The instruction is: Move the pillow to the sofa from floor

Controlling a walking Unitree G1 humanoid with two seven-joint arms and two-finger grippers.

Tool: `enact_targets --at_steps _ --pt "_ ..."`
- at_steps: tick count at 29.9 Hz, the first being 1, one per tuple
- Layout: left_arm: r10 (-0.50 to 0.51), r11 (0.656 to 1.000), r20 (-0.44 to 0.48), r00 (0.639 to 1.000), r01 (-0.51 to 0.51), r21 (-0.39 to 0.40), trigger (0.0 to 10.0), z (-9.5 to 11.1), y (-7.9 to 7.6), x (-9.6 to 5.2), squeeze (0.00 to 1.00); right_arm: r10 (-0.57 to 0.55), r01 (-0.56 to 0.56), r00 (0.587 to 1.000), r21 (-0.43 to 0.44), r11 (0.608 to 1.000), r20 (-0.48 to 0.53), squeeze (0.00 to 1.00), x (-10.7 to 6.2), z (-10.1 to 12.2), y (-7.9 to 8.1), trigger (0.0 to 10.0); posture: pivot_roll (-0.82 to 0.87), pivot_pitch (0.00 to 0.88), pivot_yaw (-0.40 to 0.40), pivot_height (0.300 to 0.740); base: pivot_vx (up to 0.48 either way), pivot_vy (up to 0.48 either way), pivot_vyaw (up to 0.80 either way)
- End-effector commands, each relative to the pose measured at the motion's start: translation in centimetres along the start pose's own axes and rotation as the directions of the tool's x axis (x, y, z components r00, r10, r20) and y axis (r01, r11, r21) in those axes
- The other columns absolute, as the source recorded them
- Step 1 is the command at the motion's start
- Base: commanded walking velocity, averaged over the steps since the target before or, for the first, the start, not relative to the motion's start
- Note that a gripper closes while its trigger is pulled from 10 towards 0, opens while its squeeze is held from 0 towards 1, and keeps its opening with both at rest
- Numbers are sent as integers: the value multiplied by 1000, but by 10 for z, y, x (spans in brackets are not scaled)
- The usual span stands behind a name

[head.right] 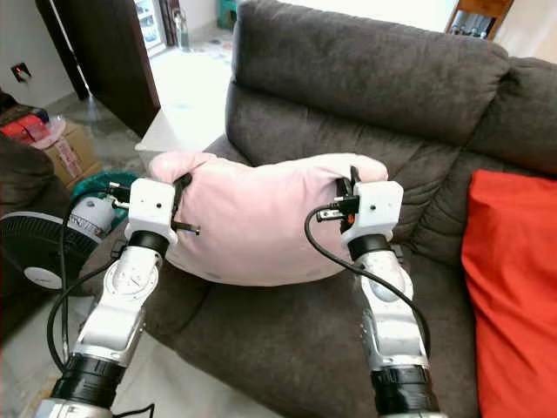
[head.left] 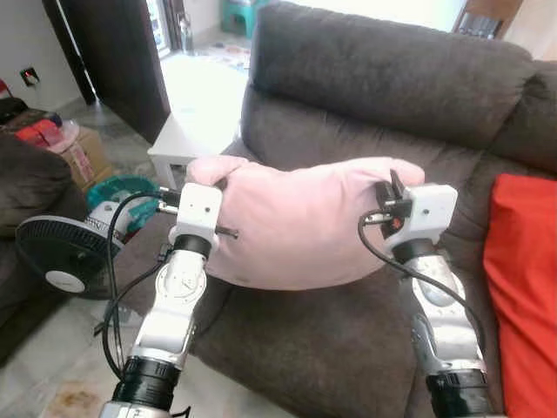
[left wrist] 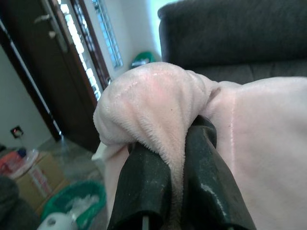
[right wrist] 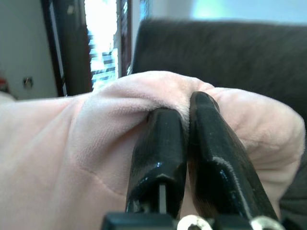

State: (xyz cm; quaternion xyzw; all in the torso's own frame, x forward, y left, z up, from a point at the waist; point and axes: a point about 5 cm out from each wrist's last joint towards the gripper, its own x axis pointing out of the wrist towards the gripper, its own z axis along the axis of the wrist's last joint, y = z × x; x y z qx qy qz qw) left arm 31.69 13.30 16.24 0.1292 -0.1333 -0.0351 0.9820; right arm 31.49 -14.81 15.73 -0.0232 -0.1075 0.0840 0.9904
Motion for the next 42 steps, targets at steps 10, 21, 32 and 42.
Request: enact_targets --at_steps 10,21,32,42 --pt "-370 927 -91 925 361 -102 10000 -12 -44 -13 0 62 -65 997 -90 994 -38 0 6 4 8 10000 147 38 -31 740 0 0 0" --pt "-406 910 -93 909 394 -128 10000 -8 -48 -12 0 72 -77 996 -104 992 -53 0 10 7 10 10000 144 35 -34 740 0 0 0" --pt "-442 897 -152 884 428 -113 10000 -17 -32 -25 0 109 -130 981 -125 984 -163 0 5 -8 10 10000 153 46 -38 740 0 0 0" --pt "-462 887 -180 869 451 -100 10000 -23 -29 -28 0 147 -173 969 -120 978 -200 0 3 -12 12 10000 152 48 -40 740 0 0 0"
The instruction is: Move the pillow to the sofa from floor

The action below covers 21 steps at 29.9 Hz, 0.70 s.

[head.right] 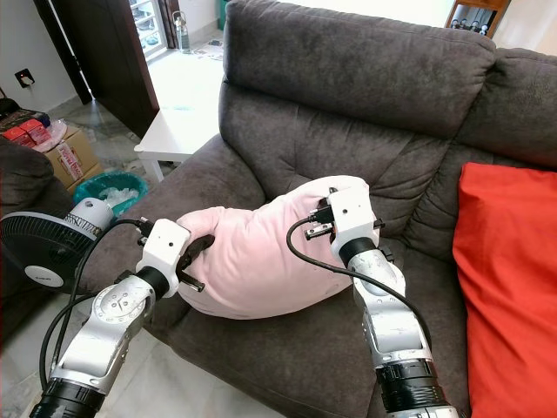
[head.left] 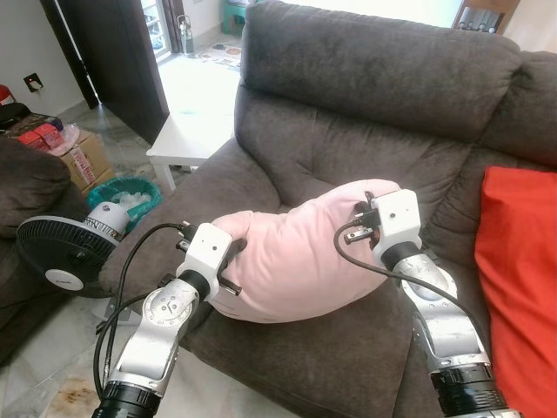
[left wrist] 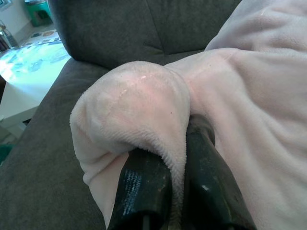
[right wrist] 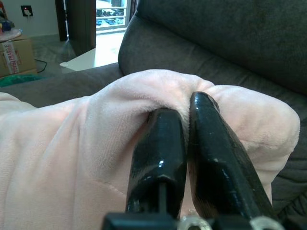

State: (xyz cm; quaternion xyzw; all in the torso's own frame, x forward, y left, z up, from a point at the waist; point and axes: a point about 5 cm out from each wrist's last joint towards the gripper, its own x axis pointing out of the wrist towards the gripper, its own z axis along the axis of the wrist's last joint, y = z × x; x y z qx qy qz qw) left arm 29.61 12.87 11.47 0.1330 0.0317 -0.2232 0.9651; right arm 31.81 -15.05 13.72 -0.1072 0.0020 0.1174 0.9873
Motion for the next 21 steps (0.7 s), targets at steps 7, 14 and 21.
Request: enact_targets --at_steps 7,14,21 --pt "-10 1000 65 998 9 28 10000 15 -5 5 0 79 -79 996 -10 997 42 0 3 11 13 10000 151 49 -41 740 0 0 0" --pt "68 995 50 996 -72 74 10000 12 5 4 0 105 -105 993 -7 994 46 0 2 10 17 10000 156 55 -41 740 0 0 0" --pt "111 990 62 992 -116 80 10000 14 10 4 0 117 -117 992 -3 993 47 345 1 10 19 10000 151 55 -39 740 0 0 0"
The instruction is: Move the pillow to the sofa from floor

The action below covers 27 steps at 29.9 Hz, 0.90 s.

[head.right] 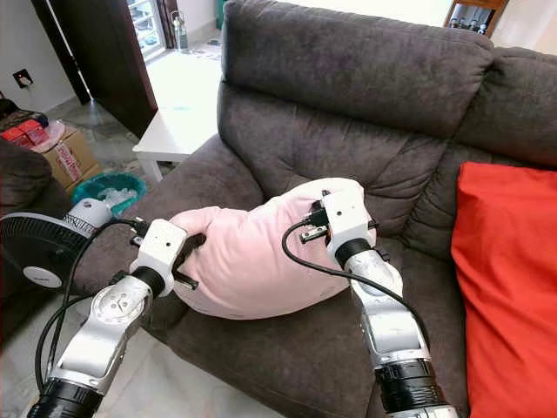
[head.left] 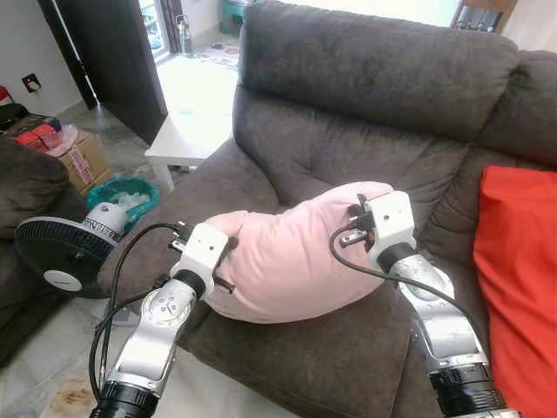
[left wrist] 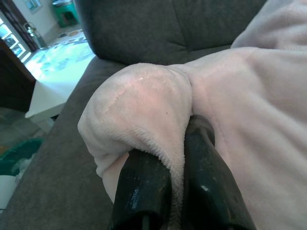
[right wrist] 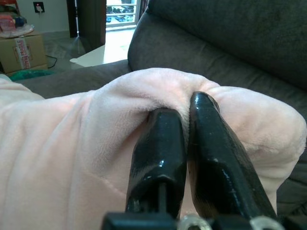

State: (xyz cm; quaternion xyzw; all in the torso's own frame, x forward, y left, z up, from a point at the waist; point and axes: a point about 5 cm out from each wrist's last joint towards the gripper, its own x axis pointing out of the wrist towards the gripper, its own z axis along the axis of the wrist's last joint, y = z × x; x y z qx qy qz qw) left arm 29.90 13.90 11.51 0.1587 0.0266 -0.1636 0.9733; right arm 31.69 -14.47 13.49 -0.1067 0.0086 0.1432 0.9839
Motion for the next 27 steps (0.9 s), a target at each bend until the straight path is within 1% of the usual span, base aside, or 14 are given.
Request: enact_targets --at_steps 1,2,3,4,5,6,17,24,27 --pt "-4 999 75 997 2 37 10000 16 0 6 0 68 -67 996 -5 998 55 345 1 11 12 10000 150 55 -39 740 0 0 0" --pt "-1 999 71 997 -2 43 10000 15 0 6 0 70 -70 996 -5 998 56 384 1 11 13 10000 149 55 -39 740 0 0 0" --pt "2 999 69 998 -5 47 10000 15 0 6 0 72 -72 996 -6 997 57 384 1 11 13 10000 149 55 -39 740 0 0 0" --pt "5 999 63 998 -8 48 10000 13 0 6 0 78 -78 995 0 997 56 522 1 11 14 10000 149 56 -39 740 0 0 0" --pt "5 999 63 998 -8 48 10000 13 0 6 0 78 -78 995 0 997 56 522 1 11 14 10000 149 56 -39 740 0 0 0" --pt "9 999 55 998 -12 53 10000 11 0 6 0 82 -83 995 -1 997 56 1000 1 10 15 10000 149 54 -39 740 0 0 0" --pt "16 998 33 999 -18 66 10000 6 0 6 0 96 -96 994 -12 995 59 1000 1 11 16 10000 148 50 -40 740 0 0 0" --pt "12 997 16 1000 -13 76 10000 3 -1 6 0 92 -91 994 -24 996 52 1000 1 10 14 10000 148 48 -39 740 0 0 0" --pt "23 997 5 1000 -23 80 10000 1 0 6 0 85 -83 996 -62 995 25 1000 1 7 11 10000 147 46 -39 740 0 0 0"
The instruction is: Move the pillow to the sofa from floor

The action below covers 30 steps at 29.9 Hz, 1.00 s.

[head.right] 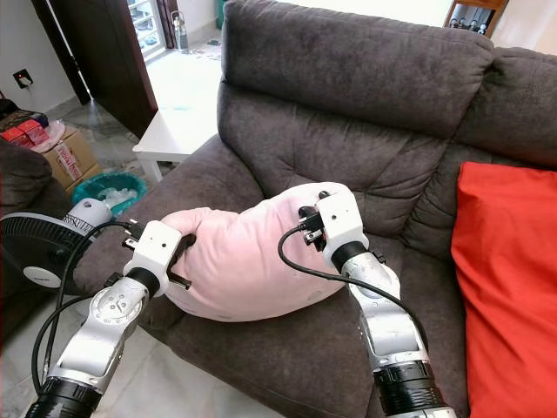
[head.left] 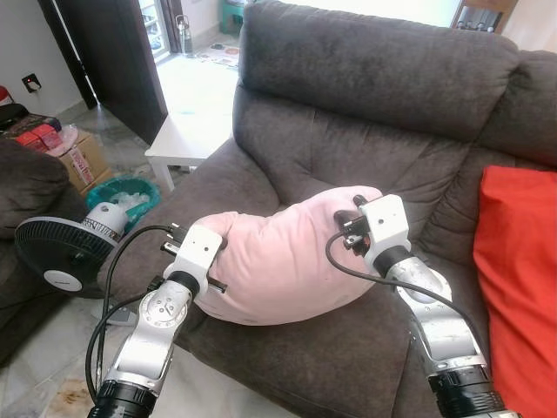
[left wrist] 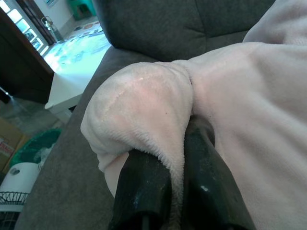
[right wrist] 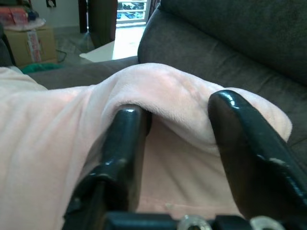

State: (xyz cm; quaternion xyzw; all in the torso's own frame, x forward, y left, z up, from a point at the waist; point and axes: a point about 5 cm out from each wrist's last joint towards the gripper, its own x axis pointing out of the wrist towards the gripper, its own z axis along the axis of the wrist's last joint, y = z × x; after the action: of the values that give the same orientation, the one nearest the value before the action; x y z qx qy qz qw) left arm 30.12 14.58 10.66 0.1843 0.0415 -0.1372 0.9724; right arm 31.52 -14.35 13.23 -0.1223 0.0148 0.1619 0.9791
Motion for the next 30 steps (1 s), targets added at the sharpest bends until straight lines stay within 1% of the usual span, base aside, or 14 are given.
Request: enact_targets --at_steps 1,2,3,4,20,21,22,23,24,25,26,27,28,30 --pt "-24 999 51 998 22 36 10000 11 -4 5 0 45 -44 998 -33 999 40 1000 2 9 8 10000 147 46 -39 740 0 0 0" --pt "-17 999 46 999 16 37 10000 11 -4 5 0 40 -39 999 -46 998 26 1000 2 7 7 10000 146 44 -39 740 0 0 0" --pt "-11 999 41 999 10 40 10000 10 -3 5 0 34 -33 999 -53 998 15 792 2 5 6 10000 147 44 -39 740 0 0 0" --pt "-2 999 32 999 0 42 10000 8 -2 5 0 24 -24 1000 -57 998 -4 0 1 2 3 10000 146 45 -40 740 0 0 0" --pt "18 998 -2 1000 -18 59 10000 1 0 4 0 -4 2 1000 -69 998 -25 0 0 0 -3 10000 148 52 -41 740 0 0 0" --pt "21 998 -8 1000 -20 65 10000 0 1 4 0 -4 0 999 -104 995 -41 310 -1 -2 -6 10000 148 53 -40 740 0 0 0" --pt "23 997 -12 1000 -22 69 10000 -1 1 4 0 -14 0 997 -192 981 -72 1000 -2 -5 -12 10000 147 54 -40 740 0 0 0" --pt "25 997 -15 1000 -24 72 10000 -1 1 4 0 -22 -2 995 -254 967 -94 1000 -3 -8 -15 10000 147 54 -40 740 0 0 0" --pt "26 997 -16 1000 -25 72 10000 -1 1 4 0 -28 -4 994 -292 957 -105 1000 -3 -9 -18 10000 147 54 -40 740 0 0 0" --pt "26 997 -16 1000 -25 72 10000 -1 1 4 0 -28 -4 994 -292 957 -105 1000 -3 -9 -18 10000 147 54 -40 740 0 0 0" --pt "27 997 -16 1000 -26 74 10000 -1 1 5 0 -42 1 992 -333 943 -116 1000 -3 -10 -20 10000 145 54 -40 740 0 0 0" --pt "28 997 -17 999 -27 74 10000 -1 1 5 0 -47 0 991 -352 936 -124 843 -3 -11 -21 10000 146 54 -41 740 0 0 0" --pt "29 997 -17 999 -28 75 10000 -1 1 5 0 -44 -8 990 -370 929 -134 0 -2 -13 -21 10000 147 55 -41 740 0 0 0" --pt "32 997 -16 999 -30 75 10000 -1 0 5 0 -38 -22 988 -384 923 -148 0 -3 -17 -18 10000 149 55 -42 740 0 0 0"
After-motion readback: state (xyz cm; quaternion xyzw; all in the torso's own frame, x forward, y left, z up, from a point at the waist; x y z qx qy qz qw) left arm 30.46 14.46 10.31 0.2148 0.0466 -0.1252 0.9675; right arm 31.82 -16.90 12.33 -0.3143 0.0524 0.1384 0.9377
